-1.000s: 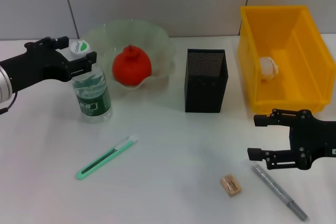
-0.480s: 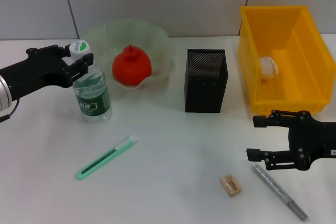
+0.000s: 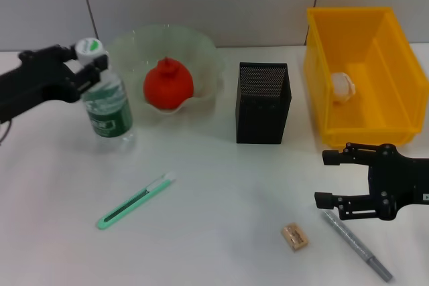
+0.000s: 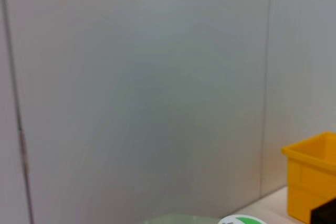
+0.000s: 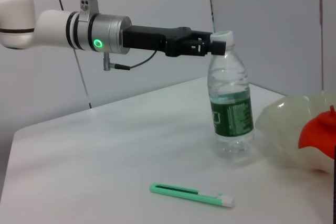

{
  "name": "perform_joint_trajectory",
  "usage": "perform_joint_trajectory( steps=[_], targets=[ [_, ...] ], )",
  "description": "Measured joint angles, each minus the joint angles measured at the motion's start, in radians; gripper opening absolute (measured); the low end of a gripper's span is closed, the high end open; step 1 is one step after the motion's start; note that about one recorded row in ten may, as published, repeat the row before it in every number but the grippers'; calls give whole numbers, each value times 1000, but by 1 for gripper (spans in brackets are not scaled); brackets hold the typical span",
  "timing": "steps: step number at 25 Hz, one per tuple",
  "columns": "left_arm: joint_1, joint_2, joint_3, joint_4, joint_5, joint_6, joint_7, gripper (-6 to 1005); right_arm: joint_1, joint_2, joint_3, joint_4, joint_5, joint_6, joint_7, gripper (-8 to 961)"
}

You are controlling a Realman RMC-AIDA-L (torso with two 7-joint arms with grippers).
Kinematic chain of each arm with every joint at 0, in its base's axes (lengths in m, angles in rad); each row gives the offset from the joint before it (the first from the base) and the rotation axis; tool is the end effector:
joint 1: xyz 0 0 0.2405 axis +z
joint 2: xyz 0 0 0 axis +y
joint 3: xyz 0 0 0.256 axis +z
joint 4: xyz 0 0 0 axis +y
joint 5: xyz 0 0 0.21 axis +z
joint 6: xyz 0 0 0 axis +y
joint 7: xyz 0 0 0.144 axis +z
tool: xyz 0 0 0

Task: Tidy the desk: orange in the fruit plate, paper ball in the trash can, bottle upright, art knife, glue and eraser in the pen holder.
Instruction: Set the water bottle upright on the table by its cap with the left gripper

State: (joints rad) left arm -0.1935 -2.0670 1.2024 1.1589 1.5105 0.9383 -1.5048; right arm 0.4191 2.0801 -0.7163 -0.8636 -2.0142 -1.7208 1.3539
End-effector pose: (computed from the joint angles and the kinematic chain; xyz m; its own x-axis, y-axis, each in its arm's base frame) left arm -0.2558 0.3524 0.0568 0.8011 0.1689 0.5742 0.5452 -0.6019 -0.5835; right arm 0.2689 0.3005 0.0278 0.8582 -0.2418 -0.4527 -0.3424 -0.9268 -0.1542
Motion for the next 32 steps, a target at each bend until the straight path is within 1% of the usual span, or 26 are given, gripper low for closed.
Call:
perform_joint_trajectory(
  steps=[2,11,12,16,17,22,32],
  targets=[
    [5,0,-20,9,-1,5,0,433,0,0,0,0,1,-1,0,822],
    [-5,1,-39,-12,6,-1,0,434,2,1,0,1,2,-4,-1,822],
    [-24,2,-49,-43,7,-21,0,433,2,1,0,1,2,-4,-2,822],
    [-36,2,-54,-61,7,-26,0,444,2,1,0,2,2,-4,-2,822],
    [-51,4,-59,-85,7,-27,0,447,3,1,0,2,2,-4,-2,822],
    [-63,4,-62,-103,14,-28,0,465,3,2,0,6,2,-3,-2,823],
    [-64,2,-71,-124,15,-29,-7,500,2,2,0,6,2,-3,-4,822]
  ],
)
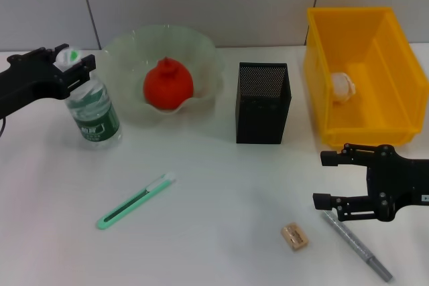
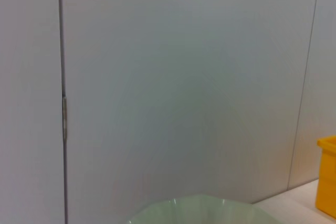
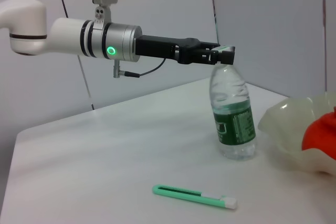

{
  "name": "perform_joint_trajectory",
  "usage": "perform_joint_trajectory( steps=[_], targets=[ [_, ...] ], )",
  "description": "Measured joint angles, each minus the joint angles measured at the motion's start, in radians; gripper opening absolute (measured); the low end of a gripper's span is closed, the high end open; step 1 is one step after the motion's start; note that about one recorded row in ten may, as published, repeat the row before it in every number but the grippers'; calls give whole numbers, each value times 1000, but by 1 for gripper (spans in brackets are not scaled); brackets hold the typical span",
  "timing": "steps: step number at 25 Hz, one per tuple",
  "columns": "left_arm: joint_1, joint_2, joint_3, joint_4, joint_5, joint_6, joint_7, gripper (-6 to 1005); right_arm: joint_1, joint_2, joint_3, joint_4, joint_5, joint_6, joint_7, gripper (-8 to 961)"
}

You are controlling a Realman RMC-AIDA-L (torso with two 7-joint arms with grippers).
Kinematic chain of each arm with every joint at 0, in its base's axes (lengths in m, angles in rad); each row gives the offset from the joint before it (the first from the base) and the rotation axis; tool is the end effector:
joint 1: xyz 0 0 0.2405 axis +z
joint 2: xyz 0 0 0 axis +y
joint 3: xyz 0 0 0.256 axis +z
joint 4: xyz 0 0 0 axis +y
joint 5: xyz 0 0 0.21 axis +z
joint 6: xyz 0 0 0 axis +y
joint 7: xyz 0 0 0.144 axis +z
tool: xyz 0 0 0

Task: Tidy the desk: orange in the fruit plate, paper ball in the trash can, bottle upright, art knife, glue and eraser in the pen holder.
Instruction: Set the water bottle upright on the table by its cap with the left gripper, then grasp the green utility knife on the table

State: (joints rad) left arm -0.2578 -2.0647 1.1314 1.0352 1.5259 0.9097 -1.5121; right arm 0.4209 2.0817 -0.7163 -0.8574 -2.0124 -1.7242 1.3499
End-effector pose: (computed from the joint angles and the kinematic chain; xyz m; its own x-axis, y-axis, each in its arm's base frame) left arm -0.2752 0.3651 0.0556 0.7636 0.2346 0.6015 0.6166 -0.5411 -0.5718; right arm 0.2680 0.2999 0.0263 0.8561 -0.2406 -0.4574 -0.3400 -0.9287 -0.1479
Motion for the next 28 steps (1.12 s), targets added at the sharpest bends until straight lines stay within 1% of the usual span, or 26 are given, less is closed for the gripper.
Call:
perform_joint_trajectory(
  steps=[4,9,12,15,16,17,19,20,21,22,23,24,25,26,28],
  targets=[
    [-1,0,1,-4,0,5,0,514,1,0,0,0,0,0,0,822],
    [4,0,-3,2,-1,12,-1,657,1,0,0,0,0,-2,0,823],
    [9,0,-37,12,-4,37,0,742,1,0,0,0,0,-4,0,823],
    [13,-1,-99,17,-4,103,6,783,1,0,0,0,0,-4,0,822],
    [14,-1,-144,18,-5,154,12,797,1,0,0,0,0,-4,0,822],
    [15,-1,-164,18,-7,175,15,797,1,0,0,0,0,-4,0,822],
    [22,-1,-234,13,-15,264,38,795,1,0,0,-3,0,-4,4,823],
    [36,-1,-308,-5,-33,393,86,795,6,0,0,-12,0,-3,28,823],
    [36,-1,-308,-5,-33,393,86,794,6,0,0,-12,0,-3,28,823],
    [41,0,-333,-13,-39,445,109,794,10,0,0,-17,-1,-2,47,823],
    [59,2,-398,-44,-47,594,177,794,19,-1,-1,-40,-4,-3,100,823],
    [59,2,-398,-44,-47,594,177,793,19,-1,-1,-40,-4,-3,100,823],
    [73,6,-442,-79,-44,712,234,792,29,-2,-19,-82,-9,-3,173,823],
    [73,6,-442,-79,-44,712,234,792,29,-2,-19,-82,-9,-3,173,823],
    [84,21,-466,-132,-27,807,273,791,36,-4,-66,-139,-16,3,253,823]
  ],
)
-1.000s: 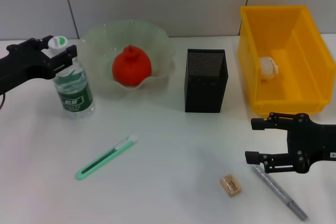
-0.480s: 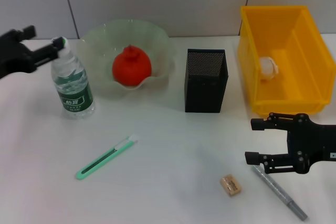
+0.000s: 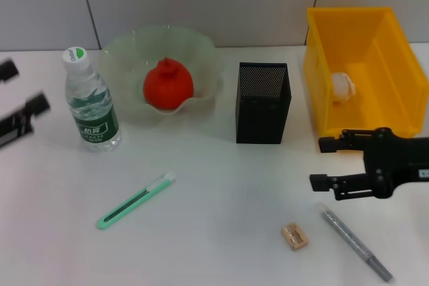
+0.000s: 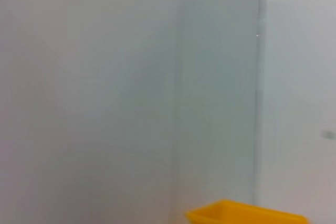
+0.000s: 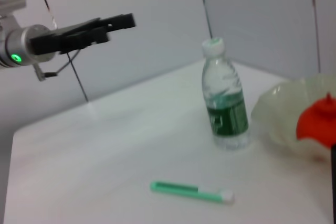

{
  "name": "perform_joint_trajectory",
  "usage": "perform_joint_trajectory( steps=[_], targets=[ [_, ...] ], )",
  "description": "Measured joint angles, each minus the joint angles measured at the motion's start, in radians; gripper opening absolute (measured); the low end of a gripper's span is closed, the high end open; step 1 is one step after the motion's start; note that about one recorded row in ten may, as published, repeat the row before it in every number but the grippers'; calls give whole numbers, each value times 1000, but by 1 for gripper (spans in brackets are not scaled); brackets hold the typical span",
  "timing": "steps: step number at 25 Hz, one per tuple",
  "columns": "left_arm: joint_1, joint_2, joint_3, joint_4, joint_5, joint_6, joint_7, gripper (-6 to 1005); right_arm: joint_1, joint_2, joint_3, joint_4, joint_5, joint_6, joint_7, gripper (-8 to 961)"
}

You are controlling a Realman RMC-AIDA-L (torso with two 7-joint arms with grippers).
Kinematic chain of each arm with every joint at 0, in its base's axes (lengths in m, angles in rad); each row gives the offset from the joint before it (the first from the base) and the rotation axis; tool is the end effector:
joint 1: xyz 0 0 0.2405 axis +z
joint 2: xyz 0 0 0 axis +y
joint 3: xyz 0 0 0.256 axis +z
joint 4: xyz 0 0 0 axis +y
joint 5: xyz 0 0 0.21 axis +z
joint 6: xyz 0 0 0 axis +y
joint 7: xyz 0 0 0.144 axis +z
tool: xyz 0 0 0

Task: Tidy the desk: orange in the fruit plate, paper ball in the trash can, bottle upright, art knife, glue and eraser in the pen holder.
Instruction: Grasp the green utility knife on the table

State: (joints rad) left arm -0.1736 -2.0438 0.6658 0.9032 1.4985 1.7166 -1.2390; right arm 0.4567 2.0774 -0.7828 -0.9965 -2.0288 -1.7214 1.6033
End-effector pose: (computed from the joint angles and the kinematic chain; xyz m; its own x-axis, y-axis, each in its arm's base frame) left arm -0.2995 0.2631 0.1045 0.6933 -0.0077 0.7206 0.4623 -0.7623 -0.4530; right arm 0.2433 0.3178 0.0391 0.8533 -0.3362 -0.3985 -0.4079 -0.9065 -0.1087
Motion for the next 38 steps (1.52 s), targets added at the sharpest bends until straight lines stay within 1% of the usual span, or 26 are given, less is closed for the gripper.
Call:
perform_joint_trajectory(
  steps=[1,2,3,5,6,7,8,11,12,13,16,18,19,22,31,36,37,38],
  targets=[
    [4,11,-4,-28,8,31,13,791,4,-1,-31,-35,-10,4,53,823],
    [7,34,-2,-89,27,74,32,790,17,-2,-89,-102,-42,10,146,822],
    [7,34,-2,-89,27,74,32,790,17,-2,-89,-102,-42,10,146,822],
    [6,52,-1,-141,56,103,51,790,41,-2,-145,-166,-95,13,249,822],
    [4,56,-1,-163,78,113,60,789,55,-2,-173,-192,-127,14,299,822],
    [4,57,-2,-170,90,117,65,789,84,-1,-218,-229,-179,15,388,822],
    [3,58,-4,-180,117,122,75,789,84,-1,-218,-229,-179,15,388,822],
    [4,53,-4,-185,159,125,93,788,134,-2,-277,-248,-231,6,500,822],
    [4,52,-3,-185,169,126,96,788,164,-2,-309,-254,-250,2,559,822],
    [4,52,-2,-185,176,127,98,787,164,-2,-309,-254,-250,2,559,822],
    [3,51,-1,-186,188,131,102,786,204,-2,-340,-266,-277,0,652,823],
    [4,53,0,-187,188,134,111,786,247,-2,-363,-270,-286,-9,743,823],
    [6,54,0,-187,189,135,118,785,247,-2,-363,-270,-286,-9,743,823],
    [9,56,-2,-187,200,136,134,785,294,-2,-383,-268,-295,-17,820,823],
    [0,57,-4,-181,265,137,150,784,334,-2,-385,-252,-311,-11,900,822],
    [-1,53,-2,-183,269,139,177,784,390,-6,-386,-187,-319,-13,946,822],
    [0,53,-5,-186,270,139,185,785,425,-5,-389,-149,-341,-8,934,822],
    [0,53,-5,-186,270,139,185,785,425,-5,-389,-149,-341,-8,934,822]
  ],
)
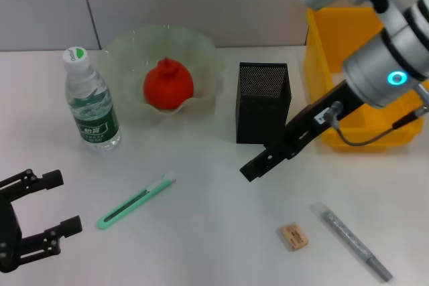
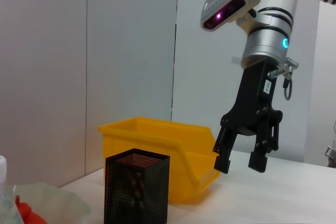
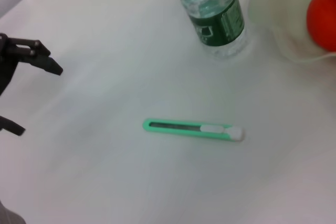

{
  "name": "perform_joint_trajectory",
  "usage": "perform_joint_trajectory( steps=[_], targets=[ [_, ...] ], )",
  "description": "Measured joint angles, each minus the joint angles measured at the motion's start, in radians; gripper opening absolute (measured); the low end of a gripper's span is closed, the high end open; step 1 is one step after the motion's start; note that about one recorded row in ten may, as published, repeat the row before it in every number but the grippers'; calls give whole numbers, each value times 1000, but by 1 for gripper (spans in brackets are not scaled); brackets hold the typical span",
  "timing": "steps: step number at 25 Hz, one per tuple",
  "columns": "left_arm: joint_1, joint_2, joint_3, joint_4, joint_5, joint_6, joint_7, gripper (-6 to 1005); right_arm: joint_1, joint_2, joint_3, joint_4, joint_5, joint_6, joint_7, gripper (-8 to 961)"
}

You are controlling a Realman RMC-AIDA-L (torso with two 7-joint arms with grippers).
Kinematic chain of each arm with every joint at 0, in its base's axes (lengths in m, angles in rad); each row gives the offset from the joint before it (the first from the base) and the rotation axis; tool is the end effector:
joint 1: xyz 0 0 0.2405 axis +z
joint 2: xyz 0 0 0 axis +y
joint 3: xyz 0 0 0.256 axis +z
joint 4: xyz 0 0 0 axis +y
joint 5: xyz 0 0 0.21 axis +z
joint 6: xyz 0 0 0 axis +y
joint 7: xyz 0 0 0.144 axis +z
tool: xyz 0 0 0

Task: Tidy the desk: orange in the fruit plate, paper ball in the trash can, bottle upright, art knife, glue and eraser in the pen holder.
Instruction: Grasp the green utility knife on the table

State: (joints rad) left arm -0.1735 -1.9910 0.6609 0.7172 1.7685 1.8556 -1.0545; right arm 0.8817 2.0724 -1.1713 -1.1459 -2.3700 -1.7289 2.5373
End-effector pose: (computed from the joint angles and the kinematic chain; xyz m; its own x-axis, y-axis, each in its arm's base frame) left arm -0.3285 0.2229 0.0663 0.7803 0.1104 0.6156 0.3644 -0.8803 -0.3040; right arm 0.1037 0.3729 -0.0006 0.7693 -0.6245 0.1350 -0.6129 -0.7810 -0.1201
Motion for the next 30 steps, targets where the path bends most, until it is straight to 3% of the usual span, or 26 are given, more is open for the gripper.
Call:
perform_joint_trajectory(
  steps=[2,11,20,23,24,30],
  targets=[
    [2,2,-1,-3,0,0,9,785,35,5,-28,41,-26,39,-69,822],
    [10,-4,-44,-5,0,-10,2,785,41,10,-122,47,-5,129,-351,823],
    [28,-6,-85,-6,-4,-13,-14,784,61,12,-317,48,37,235,-643,823],
    [29,-14,-103,-6,-7,-13,-19,784,78,12,-412,78,34,324,-687,823],
    [29,-19,-106,-6,-7,-12,-19,784,85,13,-475,110,33,408,-709,822],
    [29,-36,-110,-3,-9,-9,-13,784,89,18,-623,194,51,606,-735,822]
  ],
)
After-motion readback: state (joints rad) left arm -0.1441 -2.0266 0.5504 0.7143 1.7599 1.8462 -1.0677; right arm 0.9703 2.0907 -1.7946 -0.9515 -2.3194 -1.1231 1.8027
